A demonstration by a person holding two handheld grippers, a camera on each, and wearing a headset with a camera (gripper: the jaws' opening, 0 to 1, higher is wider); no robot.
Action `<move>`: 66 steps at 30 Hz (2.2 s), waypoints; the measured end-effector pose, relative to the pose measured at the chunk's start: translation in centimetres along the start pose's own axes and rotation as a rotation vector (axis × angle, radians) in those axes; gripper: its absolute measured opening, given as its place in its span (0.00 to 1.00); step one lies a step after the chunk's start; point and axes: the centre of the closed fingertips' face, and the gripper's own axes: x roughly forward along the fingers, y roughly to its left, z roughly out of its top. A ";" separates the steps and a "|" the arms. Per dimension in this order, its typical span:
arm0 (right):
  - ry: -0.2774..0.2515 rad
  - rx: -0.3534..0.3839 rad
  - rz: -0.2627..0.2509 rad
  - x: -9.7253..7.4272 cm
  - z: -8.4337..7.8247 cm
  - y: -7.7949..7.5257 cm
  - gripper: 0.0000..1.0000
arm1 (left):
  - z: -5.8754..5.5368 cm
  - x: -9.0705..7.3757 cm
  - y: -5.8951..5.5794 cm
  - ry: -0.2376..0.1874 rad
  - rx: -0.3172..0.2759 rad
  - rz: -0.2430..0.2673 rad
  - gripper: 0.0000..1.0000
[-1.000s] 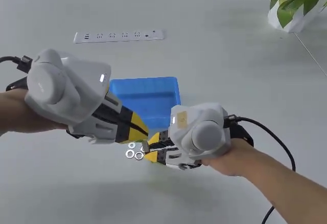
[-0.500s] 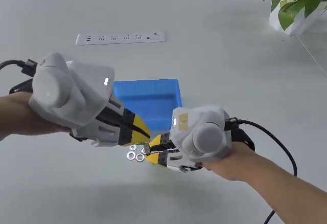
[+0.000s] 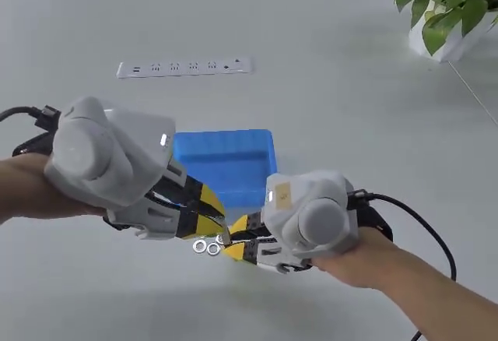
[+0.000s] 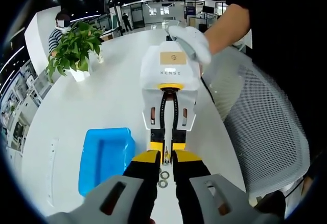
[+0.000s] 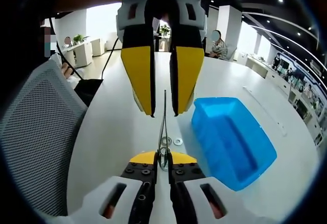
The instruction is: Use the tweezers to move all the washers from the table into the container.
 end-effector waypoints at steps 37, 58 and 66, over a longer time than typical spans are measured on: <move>-0.038 -0.017 0.013 -4.0 3.5 -1.3 0.09 | -2.9 -4.0 0.0 -0.213 -0.375 0.274 0.62; -0.081 -0.044 -0.036 -4.5 4.9 -5.6 0.09 | -2.9 -4.8 0.4 -0.296 -0.449 0.391 0.82; -0.091 -0.047 -0.053 -3.5 5.0 -7.2 0.09 | -2.7 -4.9 0.4 -0.309 -0.464 0.395 0.83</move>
